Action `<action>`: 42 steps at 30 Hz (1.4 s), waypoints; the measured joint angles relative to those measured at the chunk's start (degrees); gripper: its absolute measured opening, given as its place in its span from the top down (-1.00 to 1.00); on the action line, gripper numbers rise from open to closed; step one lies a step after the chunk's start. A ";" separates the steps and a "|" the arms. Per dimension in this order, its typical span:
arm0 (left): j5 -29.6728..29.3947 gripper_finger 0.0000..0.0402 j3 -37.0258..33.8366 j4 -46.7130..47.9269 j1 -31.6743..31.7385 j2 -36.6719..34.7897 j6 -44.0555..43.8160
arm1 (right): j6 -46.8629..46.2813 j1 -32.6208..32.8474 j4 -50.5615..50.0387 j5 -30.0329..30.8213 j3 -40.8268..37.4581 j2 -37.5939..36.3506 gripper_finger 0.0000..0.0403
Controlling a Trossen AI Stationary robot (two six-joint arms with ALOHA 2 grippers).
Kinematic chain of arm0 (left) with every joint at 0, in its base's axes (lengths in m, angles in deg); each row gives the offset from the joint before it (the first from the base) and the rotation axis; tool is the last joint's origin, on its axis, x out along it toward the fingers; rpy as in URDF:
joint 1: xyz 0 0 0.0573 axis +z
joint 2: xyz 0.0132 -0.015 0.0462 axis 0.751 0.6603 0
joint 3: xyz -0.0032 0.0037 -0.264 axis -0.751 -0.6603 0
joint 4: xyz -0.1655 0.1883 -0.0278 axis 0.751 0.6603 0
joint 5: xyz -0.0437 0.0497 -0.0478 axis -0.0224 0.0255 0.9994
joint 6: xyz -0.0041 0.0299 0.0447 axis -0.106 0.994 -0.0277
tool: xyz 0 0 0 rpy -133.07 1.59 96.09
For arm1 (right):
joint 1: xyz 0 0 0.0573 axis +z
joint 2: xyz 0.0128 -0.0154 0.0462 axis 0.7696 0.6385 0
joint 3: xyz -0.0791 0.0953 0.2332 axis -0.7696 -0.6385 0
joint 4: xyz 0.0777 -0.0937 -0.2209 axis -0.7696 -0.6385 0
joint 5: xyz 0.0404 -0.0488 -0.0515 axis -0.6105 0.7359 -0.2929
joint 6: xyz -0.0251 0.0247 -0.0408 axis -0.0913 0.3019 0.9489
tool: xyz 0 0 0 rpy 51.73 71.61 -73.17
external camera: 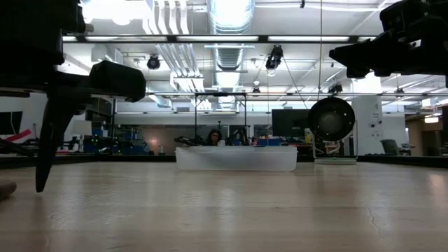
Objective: Pick & place school supplies into a supply box
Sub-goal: Put the brown pen into the supply box
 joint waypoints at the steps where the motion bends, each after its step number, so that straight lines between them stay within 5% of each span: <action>1: 0.41 0.38 0.26 -0.02 0.02 0.04 -0.01 | 0.01 0.00 0.02 0.00 0.00 0.00 0.64; 42: 2.80 0.38 -2.25 -3.00 1.15 -0.36 -1.54 | 0.06 0.00 0.00 0.00 0.00 0.00 0.64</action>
